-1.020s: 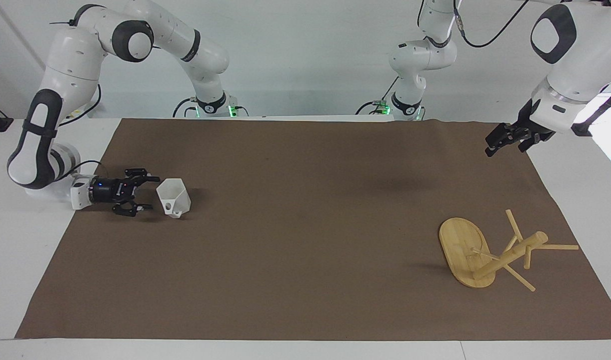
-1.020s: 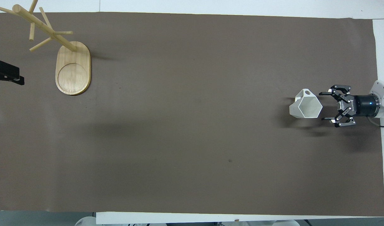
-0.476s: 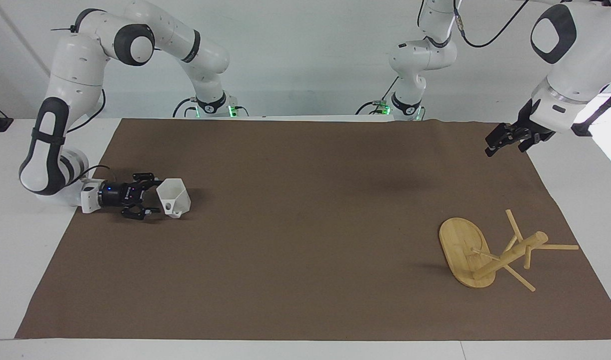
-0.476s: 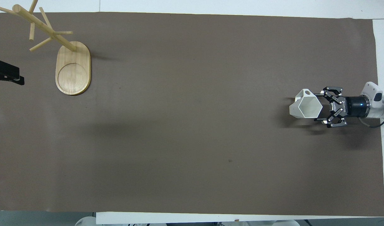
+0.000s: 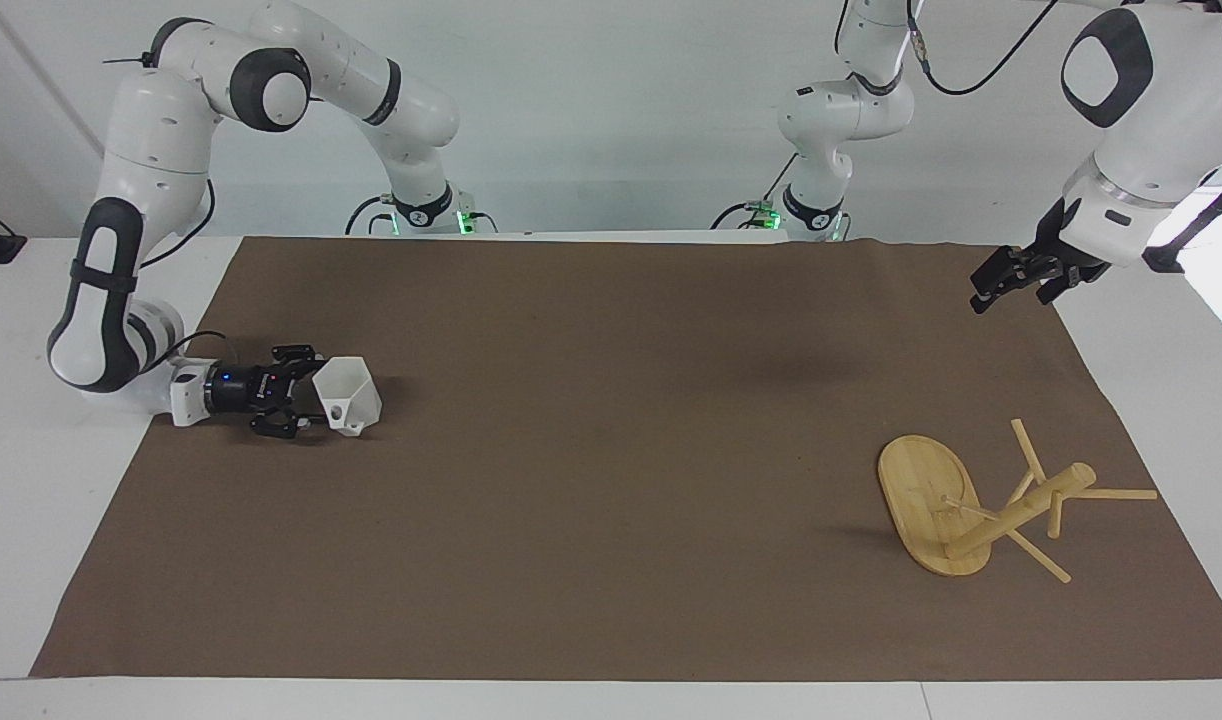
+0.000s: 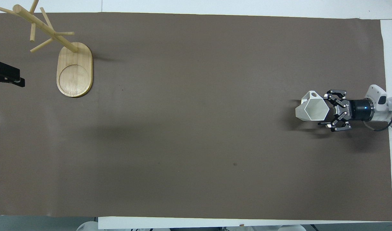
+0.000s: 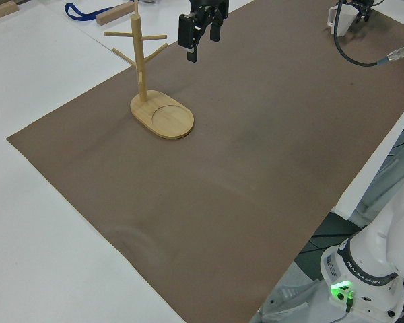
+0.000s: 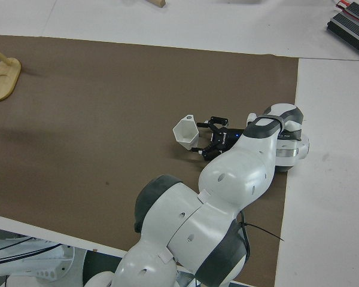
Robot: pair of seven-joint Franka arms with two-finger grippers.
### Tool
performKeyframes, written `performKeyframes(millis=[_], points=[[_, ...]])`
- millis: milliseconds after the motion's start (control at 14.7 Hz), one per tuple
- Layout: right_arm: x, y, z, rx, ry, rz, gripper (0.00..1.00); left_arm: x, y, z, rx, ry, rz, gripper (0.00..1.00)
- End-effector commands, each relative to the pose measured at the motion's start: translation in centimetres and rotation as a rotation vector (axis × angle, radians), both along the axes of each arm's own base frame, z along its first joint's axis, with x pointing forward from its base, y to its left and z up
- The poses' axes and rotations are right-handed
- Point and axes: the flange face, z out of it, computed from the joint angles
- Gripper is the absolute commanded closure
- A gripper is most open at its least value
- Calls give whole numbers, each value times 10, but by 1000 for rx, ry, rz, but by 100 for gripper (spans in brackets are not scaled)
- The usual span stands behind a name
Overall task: Hang cup on rack
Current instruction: 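Close the right gripper on the white mug's body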
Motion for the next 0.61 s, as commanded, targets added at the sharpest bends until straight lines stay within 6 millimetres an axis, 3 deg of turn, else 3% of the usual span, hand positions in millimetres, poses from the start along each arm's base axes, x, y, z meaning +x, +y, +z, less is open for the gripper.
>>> performKeyframes(millis=[0, 204, 408, 544], points=[[-3, 4, -1, -7, -19, 0, 0, -7, 1, 0, 17, -6, 10, 1], [-2, 14, -3, -2, -15, 16, 0, -7, 1, 1, 17, -6, 15, 1], [-3, 17, -5, 0, -20, 19, 0, -11, -29, -1, 18, 6, -40, 1], [-4, 18, -4, 2, -21, 19, 0, -14, -30, -1, 20, 24, -38, 1]])
